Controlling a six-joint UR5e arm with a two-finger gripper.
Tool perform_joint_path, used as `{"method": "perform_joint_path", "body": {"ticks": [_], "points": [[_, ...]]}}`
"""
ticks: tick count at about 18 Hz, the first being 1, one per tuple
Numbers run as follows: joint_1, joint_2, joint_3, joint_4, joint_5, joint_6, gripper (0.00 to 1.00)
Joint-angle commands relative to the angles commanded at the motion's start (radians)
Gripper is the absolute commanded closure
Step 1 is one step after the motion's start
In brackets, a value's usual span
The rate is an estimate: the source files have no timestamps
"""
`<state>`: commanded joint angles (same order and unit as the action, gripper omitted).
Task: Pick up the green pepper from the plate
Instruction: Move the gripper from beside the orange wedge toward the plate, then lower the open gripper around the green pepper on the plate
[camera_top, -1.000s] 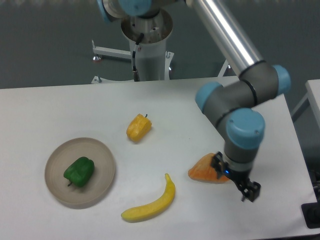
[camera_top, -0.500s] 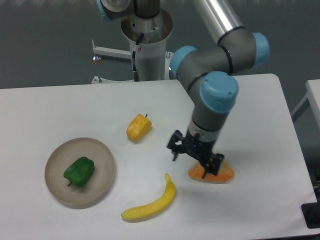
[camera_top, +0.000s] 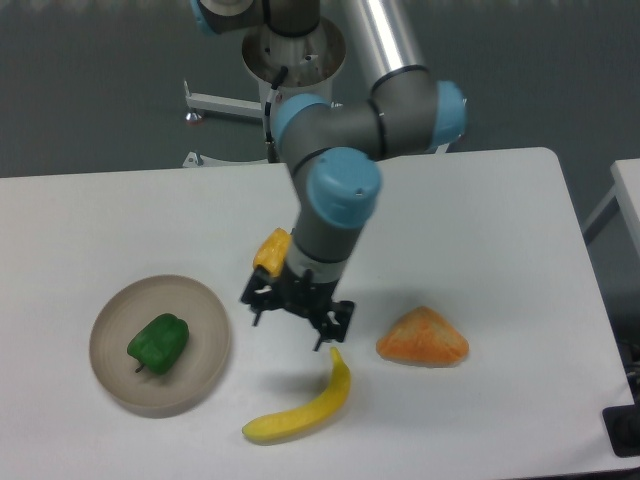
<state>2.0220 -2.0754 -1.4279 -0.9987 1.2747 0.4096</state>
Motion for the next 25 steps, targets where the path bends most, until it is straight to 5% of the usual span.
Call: {"method": "perform_joint_path", "body": {"ticks": [12, 17, 25], "points": [[-0.132, -0.018, -0.035, 0.014, 0.002, 0.021, 0.0], [-0.14, -0.037, -0.032, 0.06, 0.002, 0.06, 0.0], [-0.155, -0.041, -0.035, 0.058, 0.008, 0.104, 0.0]]}}
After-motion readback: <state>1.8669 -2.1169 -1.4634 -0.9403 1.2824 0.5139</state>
